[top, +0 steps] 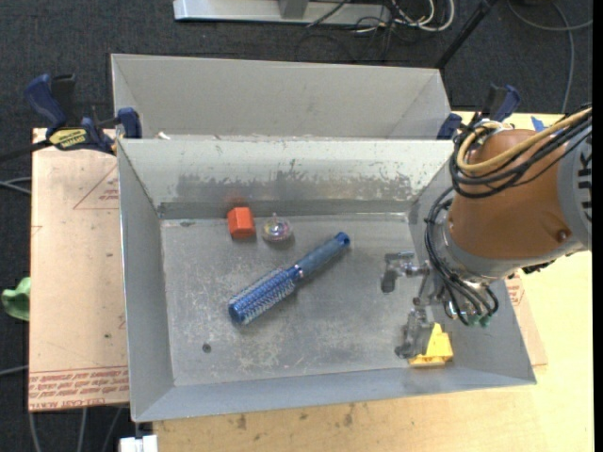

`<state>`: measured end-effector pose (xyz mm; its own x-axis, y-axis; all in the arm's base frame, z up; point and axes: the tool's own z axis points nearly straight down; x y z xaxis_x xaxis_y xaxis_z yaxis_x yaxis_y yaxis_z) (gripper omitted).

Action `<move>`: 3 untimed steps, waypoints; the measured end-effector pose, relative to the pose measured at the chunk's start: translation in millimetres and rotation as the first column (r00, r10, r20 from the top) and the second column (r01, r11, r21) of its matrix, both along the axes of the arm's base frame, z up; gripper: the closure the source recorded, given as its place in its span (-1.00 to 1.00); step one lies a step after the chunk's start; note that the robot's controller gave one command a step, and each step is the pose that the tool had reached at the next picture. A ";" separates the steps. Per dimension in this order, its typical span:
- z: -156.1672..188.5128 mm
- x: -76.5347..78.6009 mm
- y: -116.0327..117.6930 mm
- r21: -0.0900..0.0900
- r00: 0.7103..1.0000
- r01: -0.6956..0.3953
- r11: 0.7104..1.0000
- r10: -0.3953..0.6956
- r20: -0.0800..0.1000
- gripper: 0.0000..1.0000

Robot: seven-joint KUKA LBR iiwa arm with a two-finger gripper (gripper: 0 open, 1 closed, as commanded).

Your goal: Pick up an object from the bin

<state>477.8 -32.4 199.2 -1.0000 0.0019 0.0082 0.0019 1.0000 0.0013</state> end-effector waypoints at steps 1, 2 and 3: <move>-6.3 56.1 82.0 0.003 0.997 -0.075 0.997 0.075 0.015 -1.00; -53.4 104.7 77.4 -0.001 0.971 -0.240 0.971 0.240 0.010 -1.00; -128.8 128.1 65.9 0.000 0.913 -0.407 0.913 0.407 0.007 -1.00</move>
Offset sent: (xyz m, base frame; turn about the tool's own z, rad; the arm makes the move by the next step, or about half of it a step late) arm 0.0535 0.0756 -0.0057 -0.0641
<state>606.0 33.6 70.4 -0.9142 -0.4052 0.0008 -0.4052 0.9142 0.0011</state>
